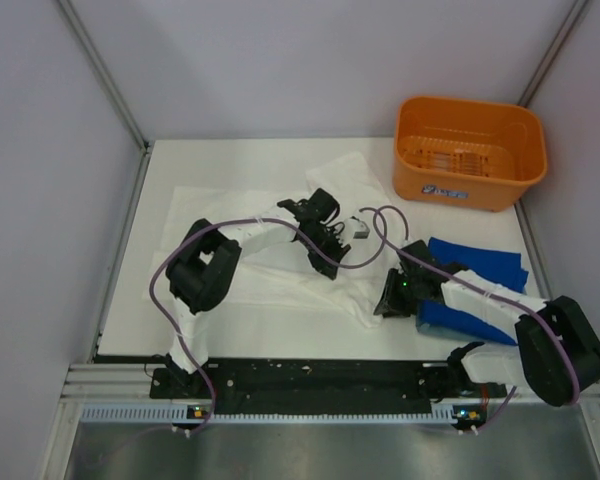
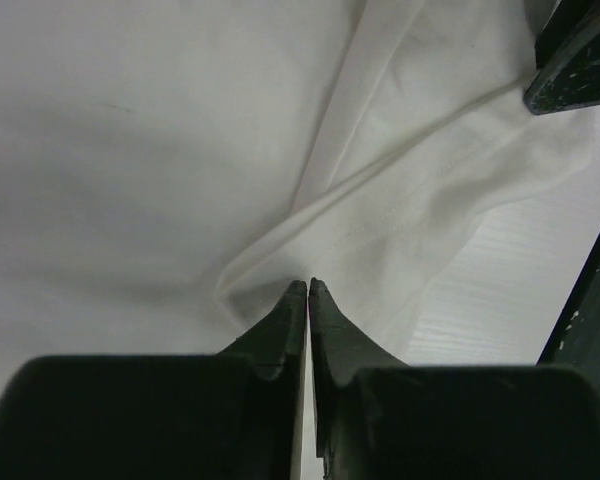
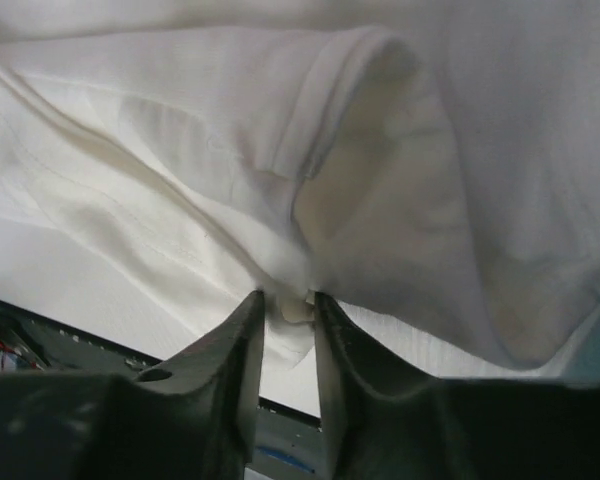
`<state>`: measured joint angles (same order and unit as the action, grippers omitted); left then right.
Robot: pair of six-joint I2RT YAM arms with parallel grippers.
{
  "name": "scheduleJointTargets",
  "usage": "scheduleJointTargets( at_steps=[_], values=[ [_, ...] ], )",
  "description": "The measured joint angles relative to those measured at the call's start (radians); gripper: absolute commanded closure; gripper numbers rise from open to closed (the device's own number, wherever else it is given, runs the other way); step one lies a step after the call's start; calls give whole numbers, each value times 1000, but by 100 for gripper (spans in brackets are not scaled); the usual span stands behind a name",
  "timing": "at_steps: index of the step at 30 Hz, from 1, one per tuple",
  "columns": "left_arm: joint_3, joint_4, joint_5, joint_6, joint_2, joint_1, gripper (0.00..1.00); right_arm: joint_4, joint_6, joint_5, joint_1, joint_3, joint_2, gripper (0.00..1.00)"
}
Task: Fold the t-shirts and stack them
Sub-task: Fold the flattened tshirt in 1/3 of the way
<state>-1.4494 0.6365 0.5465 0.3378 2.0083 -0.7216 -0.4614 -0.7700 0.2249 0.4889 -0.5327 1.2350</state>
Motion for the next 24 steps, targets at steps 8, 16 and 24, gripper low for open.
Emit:
scheduleJointTargets(
  at_steps=[8,16,24],
  values=[
    [0,10,33,6,-1,0,100,25,-10,30,0,15,-1,100],
    [0,3,-3,21,-60,0,99,-48,10,26,0,-20,-80,100],
    [-50,14,-39,49,-50,1,48,-73,40,20,0,-45,-94,100]
  ],
)
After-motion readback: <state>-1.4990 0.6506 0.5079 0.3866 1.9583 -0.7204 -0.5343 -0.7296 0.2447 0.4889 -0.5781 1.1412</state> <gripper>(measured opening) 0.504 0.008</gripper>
